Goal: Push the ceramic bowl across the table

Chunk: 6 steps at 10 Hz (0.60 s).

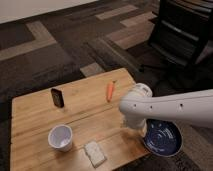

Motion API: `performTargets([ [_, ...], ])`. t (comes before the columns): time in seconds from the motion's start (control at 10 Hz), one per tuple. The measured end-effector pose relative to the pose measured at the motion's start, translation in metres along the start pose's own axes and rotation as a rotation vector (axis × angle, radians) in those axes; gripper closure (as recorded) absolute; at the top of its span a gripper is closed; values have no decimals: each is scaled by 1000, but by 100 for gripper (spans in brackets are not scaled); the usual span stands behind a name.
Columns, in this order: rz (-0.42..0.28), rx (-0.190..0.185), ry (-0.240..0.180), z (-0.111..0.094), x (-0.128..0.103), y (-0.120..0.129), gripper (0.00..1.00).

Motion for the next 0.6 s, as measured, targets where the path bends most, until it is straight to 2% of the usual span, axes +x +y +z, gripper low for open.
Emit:
performTargets([
  [0.2, 4, 14, 15, -7, 3, 0, 35],
  [0.3, -24, 18, 17, -15, -5, 10, 35],
  [0.4, -68, 18, 15, -23, -20, 25, 35],
  [0.6, -137, 11, 9, -24, -48, 51, 35],
])
